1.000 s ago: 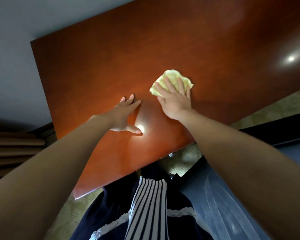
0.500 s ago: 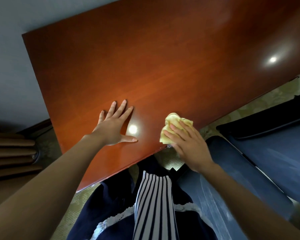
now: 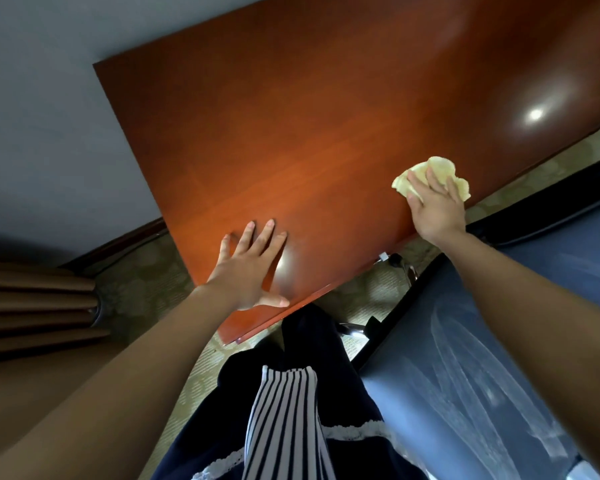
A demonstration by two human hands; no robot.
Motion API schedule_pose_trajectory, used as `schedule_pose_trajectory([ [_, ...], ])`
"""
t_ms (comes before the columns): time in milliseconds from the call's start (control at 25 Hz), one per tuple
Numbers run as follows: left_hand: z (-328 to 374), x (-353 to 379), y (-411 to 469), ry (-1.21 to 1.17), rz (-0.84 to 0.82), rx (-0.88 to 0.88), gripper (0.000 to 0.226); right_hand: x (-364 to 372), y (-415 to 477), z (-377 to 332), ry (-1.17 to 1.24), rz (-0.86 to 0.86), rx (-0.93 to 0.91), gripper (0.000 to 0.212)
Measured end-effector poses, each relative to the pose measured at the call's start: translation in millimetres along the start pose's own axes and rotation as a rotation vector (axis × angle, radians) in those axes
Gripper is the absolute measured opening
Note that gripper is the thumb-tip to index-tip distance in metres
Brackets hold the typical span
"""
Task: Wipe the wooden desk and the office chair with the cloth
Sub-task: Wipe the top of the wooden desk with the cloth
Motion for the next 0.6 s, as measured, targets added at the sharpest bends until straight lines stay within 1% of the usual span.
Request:
schedule_pose_trajectory([
  [80, -15, 12, -10, 0.010, 0.009, -0.032, 0.123, 13, -9, -29, 0.025, -0.030, 0.065, 0.046],
  [120, -23, 18, -16, 0.008, 0.011, -0.055, 0.126, 21, -16, -48, 0.021, -0.052, 0.046, 0.046],
  [240, -47, 33, -28, -0.025, 0.017, -0.116, 0.133, 44, -43, -114, -0.013, -0.082, -0.108, 0.045],
  [360, -64, 42, -35, -0.094, 0.038, -0.118, 0.136, 65, -76, -174, 0.031, -0.093, -0.201, 0.045],
  [480, -71, 47, -35, -0.138, 0.055, -0.104, 0.136, 85, -105, -227, 0.044, -0.122, -0.329, 0.045],
  [600, -72, 50, -35, -0.145, 0.068, -0.091, 0.133, 98, -132, -262, -0.003, -0.138, -0.441, 0.045],
])
Point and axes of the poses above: each hand's wrist, its own y-axis towards the middle knuckle, its own x-axis out of the palm, z = x × y, the point moved 5 cm from there along y, towards the middle knuckle, and after that the axes turned 15 degrees about -x, right-handed, at the moved point
